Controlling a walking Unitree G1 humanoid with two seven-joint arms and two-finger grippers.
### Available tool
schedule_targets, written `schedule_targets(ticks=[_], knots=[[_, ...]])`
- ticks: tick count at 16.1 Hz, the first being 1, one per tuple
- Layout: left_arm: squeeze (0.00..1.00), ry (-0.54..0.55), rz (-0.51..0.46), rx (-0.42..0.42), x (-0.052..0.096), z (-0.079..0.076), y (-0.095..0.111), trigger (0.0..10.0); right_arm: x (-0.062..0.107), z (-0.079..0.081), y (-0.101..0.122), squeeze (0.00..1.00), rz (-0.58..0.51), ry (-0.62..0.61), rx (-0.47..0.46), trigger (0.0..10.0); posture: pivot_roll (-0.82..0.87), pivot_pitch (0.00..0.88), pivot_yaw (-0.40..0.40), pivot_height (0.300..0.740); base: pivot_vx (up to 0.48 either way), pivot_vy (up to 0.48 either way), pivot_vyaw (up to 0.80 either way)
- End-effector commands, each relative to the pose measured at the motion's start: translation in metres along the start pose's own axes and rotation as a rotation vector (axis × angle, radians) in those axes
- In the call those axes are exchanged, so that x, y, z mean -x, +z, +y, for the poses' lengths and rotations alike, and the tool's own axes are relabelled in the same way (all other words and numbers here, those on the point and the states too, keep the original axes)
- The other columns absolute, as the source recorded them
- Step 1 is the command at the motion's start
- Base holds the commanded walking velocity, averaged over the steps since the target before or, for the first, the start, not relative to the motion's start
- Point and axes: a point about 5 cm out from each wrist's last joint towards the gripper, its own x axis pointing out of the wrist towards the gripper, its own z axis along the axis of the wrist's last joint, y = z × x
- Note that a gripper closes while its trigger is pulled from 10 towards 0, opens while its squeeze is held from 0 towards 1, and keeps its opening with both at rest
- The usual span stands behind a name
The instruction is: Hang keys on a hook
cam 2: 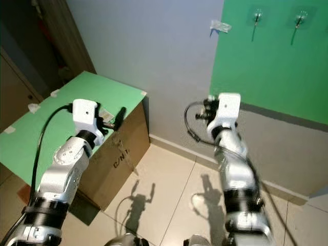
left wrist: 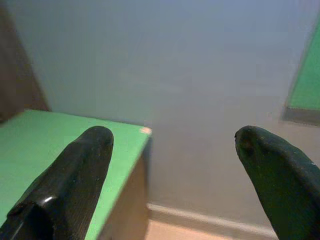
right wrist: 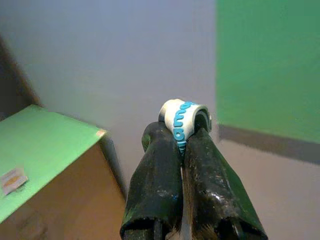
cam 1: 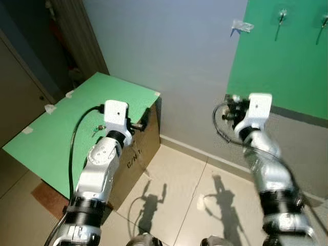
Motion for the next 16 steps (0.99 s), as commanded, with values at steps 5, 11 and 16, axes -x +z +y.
schedule_targets(ticks=[5, 11, 16], knots=[[0.0, 0.174, 0.0, -0.037, 0.026, 0.017, -0.013, 10.0, 0.03, -0.018, -0.003, 0.0, -0.133, -0.15, 0.075, 0.0, -0.19, 0.0, 0.123, 0.74, 0.0, 0.0, 0.0], [0.0, 0.152, -0.039, -0.079, 0.019, 0.018, -0.006, 10.0, 0.03, -0.003, -0.01, 0.0, -0.143, -0.098, 0.084, 0.0, -0.21, 0.0, 0.131, 0.74, 0.047, -0.126, 0.0], [0.0, 0.093, -0.038, -0.114, 0.01, 0.018, -0.004, 10.0, 0.028, 0.009, -0.017, 0.0, -0.095, -0.048, 0.051, 0.0, -0.22, 0.0, 0.148, 0.74, 0.308, -0.365, 0.0]])
